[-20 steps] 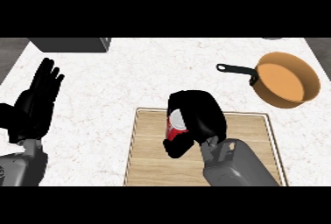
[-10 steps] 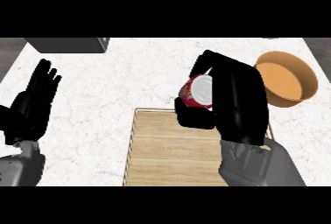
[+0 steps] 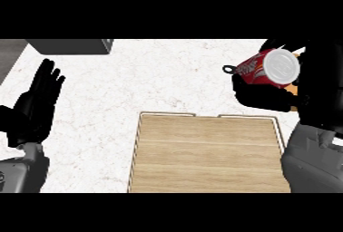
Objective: Pick the can from the tray and place it in the pot
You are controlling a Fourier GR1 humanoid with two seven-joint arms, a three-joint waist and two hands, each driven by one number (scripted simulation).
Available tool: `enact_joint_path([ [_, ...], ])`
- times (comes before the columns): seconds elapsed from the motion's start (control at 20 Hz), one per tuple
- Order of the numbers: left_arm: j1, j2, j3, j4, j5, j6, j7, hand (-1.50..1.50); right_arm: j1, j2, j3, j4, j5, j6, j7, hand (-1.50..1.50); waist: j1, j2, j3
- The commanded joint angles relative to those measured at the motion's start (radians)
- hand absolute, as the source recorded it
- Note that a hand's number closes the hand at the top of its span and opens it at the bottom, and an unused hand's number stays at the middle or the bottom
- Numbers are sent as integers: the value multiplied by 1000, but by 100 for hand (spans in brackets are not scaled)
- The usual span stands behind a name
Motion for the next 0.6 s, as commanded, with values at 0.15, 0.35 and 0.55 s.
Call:
enact_joint_path([
  [0.15, 29, -13, 13, -21, 5, -18, -3, 0, -9, -91, -222, 152, -130, -45, -152, 150, 9, 2, 0],
  [0.35, -48, 16, 34, 42, -4, -38, 4, 0, 59, -105, -260, 236, -138, -138, -255, 150, 4, 3, 0],
  [0.55, 2, 2, 42, 34, 3, -43, -38, 0, 90, -175, -319, 321, -156, -191, -394, 150, 5, 3, 0],
])
